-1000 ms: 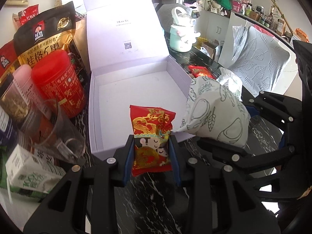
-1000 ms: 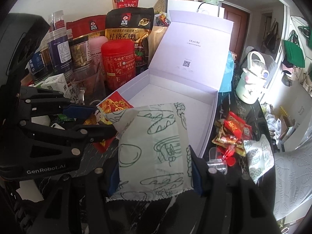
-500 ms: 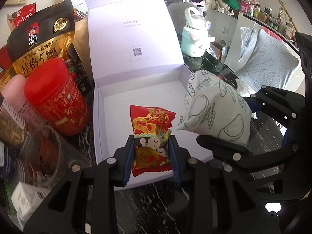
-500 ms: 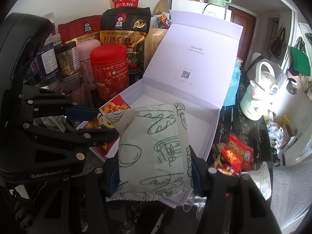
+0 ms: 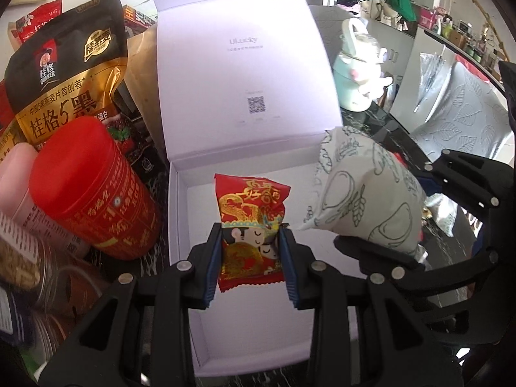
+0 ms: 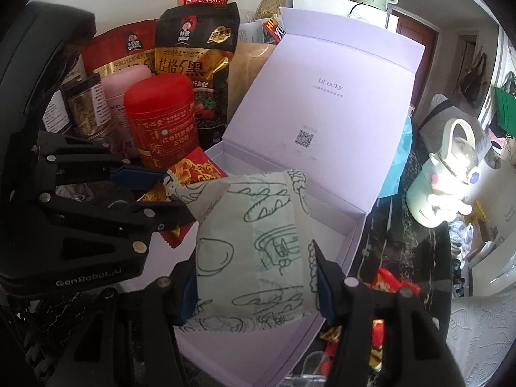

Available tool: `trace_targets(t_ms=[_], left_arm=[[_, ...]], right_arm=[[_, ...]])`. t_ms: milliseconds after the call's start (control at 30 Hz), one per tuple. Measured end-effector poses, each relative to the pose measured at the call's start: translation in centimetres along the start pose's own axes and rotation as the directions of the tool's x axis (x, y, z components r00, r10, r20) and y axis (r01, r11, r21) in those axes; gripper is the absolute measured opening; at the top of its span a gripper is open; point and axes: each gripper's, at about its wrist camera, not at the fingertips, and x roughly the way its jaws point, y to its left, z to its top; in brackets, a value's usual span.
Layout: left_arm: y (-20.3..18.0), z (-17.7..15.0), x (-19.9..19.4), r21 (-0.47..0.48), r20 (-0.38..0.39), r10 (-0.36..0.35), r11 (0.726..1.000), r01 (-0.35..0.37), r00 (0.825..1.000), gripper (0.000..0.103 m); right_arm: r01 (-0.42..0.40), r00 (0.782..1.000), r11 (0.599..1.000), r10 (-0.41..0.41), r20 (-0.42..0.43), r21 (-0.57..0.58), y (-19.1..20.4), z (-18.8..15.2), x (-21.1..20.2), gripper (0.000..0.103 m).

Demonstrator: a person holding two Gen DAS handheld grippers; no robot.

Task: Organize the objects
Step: 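Lower both items into the lavender box and open both tools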

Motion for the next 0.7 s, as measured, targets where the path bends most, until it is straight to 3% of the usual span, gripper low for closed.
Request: trace_targets(t_ms=[367, 700], left_arm=[[0.2, 2.0, 4.3, -0.003, -0.055, 0.047, 0.999, -0.047, 0.997, 0.032], [1.1, 1.9, 7.2, -0.051, -0.126, 0.012, 0.999, -0.018, 0.992, 0.032]], right_arm=[[-0.002, 0.999, 1.0, 0.003, -0.051, 0.012, -2.4, 1.4, 3.5, 0.06], [-0.007, 0.996, 1.0, 0.01, -0.09, 0.029, -3.7, 1.5, 6.4, 0.06]])
